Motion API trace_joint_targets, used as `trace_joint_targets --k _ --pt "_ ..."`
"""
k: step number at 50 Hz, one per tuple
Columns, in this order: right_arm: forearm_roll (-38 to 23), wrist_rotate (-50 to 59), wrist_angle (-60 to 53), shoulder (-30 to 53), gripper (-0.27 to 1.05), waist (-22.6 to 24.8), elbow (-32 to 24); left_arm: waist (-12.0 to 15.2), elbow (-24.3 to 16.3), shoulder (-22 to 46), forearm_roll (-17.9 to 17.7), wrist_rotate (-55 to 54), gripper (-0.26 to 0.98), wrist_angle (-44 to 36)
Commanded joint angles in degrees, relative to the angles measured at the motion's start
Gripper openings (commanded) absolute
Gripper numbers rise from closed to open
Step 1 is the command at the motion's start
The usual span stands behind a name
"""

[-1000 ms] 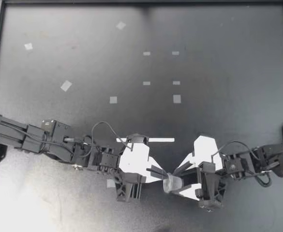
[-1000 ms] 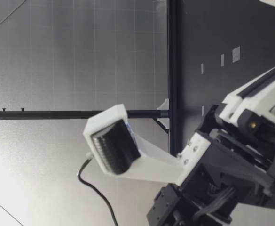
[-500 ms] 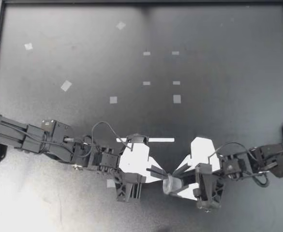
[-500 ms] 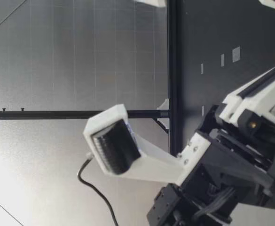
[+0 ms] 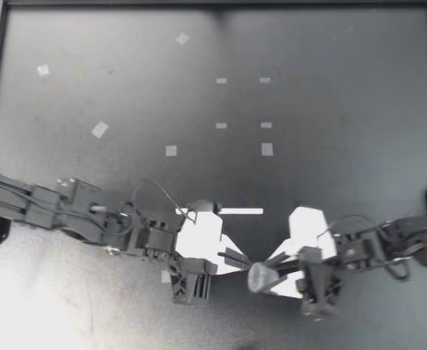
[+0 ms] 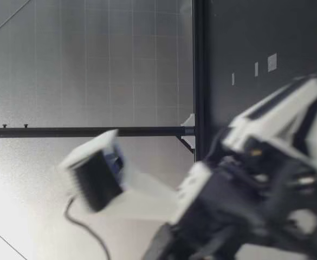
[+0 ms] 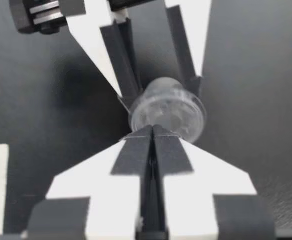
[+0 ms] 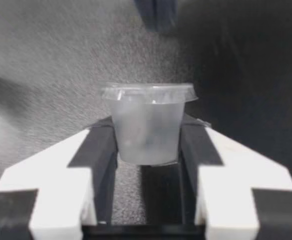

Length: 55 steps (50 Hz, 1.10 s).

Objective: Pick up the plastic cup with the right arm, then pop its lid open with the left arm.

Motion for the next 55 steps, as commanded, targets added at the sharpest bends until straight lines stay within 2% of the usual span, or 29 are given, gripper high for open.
trace_joint_targets --k 1,7,16,21,29,35,42,55 --pt "-0.18 -0.18 -6.5 -3.6 0.37 -0.18 2.11 0.62 0.18 -3.69 -1.41 -0.62 0.09 -0.97" --pt "-0.26 -0.26 -15.56 -5.1 0.37 -0.18 5.19 0.62 1.32 -4.22 -4.39 -3.78 0.21 -6.59" --pt "-0.35 -3.6 -20.13 -4.13 0.37 -0.18 5.45 0.35 3.6 -2.11 -5.01 -19.69 0.65 -21.18" --pt "-0.26 -7.12 -20.92 -3.69 0.37 -0.18 4.92 0.35 4.04 -1.05 -5.1 -32.34 0.84 -25.4" --pt "-0.35 -12.13 -23.29 -3.69 0.37 -0.18 5.19 0.35 4.48 0.35 -4.92 -52.21 0.79 -27.51" --pt "-0.35 -13.89 -24.7 -3.6 0.37 -0.18 5.45 0.35 4.22 0.53 -4.31 -61.79 0.77 -30.85" --pt "-0.26 -14.24 -24.96 -3.43 0.37 -0.18 5.54 0.35 3.69 0.53 -2.29 -66.01 0.77 -34.28" --pt "-0.26 -14.5 -25.58 -4.04 0.37 -0.18 5.54 0.09 3.87 0.53 -0.79 -68.2 0.76 -33.49"
